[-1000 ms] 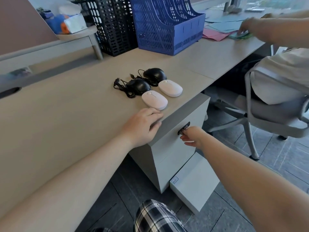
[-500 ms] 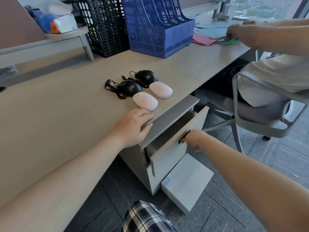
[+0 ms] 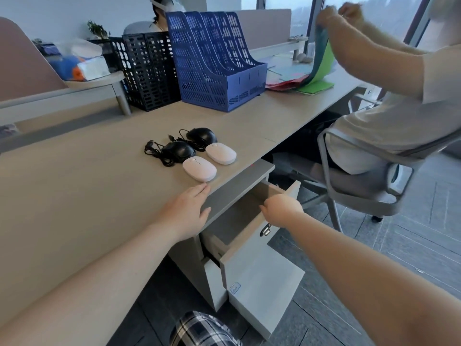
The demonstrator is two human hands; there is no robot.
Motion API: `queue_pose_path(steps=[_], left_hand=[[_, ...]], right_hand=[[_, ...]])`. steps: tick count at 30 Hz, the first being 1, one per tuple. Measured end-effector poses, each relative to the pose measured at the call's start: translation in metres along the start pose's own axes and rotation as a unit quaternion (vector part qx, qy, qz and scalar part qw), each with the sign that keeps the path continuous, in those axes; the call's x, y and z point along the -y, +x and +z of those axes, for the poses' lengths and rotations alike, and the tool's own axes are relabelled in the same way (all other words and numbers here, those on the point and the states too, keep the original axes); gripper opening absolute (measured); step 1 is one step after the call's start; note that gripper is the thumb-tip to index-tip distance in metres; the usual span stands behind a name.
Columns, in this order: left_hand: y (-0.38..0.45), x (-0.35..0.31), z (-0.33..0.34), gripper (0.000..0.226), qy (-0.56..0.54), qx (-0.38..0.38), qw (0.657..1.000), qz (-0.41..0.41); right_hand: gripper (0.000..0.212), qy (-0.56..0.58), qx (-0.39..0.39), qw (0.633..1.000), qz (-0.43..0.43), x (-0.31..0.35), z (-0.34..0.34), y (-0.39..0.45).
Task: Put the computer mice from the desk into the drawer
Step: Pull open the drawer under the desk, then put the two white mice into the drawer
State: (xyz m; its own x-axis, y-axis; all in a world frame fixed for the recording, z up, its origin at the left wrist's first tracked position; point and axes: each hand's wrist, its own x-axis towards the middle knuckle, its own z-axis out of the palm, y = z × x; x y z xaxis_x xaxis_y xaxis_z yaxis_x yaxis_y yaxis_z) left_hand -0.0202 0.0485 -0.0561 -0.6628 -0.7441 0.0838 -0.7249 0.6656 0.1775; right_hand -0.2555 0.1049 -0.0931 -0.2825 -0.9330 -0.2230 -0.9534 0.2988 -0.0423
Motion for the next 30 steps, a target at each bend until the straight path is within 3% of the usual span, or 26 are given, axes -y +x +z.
queue_pose_path(steps=[4,17,25,30], left_hand=[[-0.004,-0.012,-0.004,0.065,0.024,0.052,0.998,-0.037],[-0.015,-0.033,-0.015,0.063,0.034,0.09,0.993,-0.07],[-0.007,-0.032,-0.022,0.04,0.03,0.069,0.993,-0.087],[0.002,-0.032,-0.027,0.031,0.072,-0.018,0.993,-0.088]], right_hand=[[0.033,-0.092,0.018,0.995,0.018,-0.013,-0.006,-0.022],[0.009,-0.154,0.055,0.984,0.067,-0.061,0.005,-0.063],[0.032,-0.115,0.034,0.992,0.05,-0.046,-0.008,-0.048],[0.025,-0.063,-0.014,0.998,0.022,-0.023,-0.025,-0.03]])
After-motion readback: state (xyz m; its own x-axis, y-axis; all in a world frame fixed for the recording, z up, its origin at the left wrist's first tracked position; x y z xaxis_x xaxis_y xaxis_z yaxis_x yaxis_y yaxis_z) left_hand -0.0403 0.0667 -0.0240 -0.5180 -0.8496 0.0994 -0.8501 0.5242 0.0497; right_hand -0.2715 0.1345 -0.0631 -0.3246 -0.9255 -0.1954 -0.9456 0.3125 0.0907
